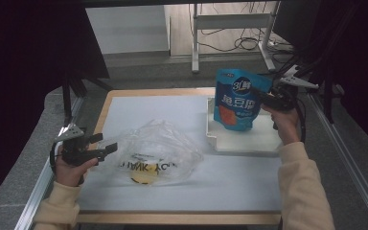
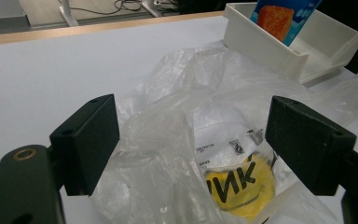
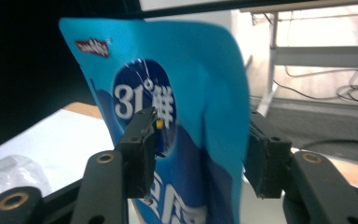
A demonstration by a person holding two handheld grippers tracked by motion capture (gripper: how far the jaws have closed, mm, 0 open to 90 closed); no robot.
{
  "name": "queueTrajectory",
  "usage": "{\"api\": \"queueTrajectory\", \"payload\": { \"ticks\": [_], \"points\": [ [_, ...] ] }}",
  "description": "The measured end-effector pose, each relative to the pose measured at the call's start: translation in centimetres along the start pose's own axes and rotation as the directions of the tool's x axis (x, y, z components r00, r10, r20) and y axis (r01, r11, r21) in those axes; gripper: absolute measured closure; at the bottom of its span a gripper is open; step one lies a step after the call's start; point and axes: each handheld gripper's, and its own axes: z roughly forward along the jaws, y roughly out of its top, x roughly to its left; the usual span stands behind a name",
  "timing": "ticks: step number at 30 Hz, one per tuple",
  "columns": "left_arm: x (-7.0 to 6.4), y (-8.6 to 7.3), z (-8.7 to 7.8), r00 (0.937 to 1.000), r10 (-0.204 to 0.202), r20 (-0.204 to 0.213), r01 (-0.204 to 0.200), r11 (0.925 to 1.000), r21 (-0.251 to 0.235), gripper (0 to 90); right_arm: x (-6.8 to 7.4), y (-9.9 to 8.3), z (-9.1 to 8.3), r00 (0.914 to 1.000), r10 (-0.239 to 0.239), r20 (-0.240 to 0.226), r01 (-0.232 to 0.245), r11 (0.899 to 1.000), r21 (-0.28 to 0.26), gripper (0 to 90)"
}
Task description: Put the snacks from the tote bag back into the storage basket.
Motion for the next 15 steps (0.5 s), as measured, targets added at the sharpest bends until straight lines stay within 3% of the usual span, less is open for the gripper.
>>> {"api": "queueTrajectory", "payload": {
  "ticks": [7, 15],
  "points": [
    [0.2, -0.1, 0.3, 0.9999, 0.0, 0.012, 0.0, 1.0, 0.002, 18.0, 0.8, -0.4, -2.2, 0.9976, 0.015, 0.067, -0.015, 1.0, -0.006, 43.3],
    [0.2, 0.0, 0.0, 0.9997, 0.002, 0.022, -0.002, 1.0, -0.004, 18.0, 2.0, -0.9, -4.3, 0.9946, 0.022, 0.101, -0.021, 1.0, -0.006, 41.4]
  ]
}}
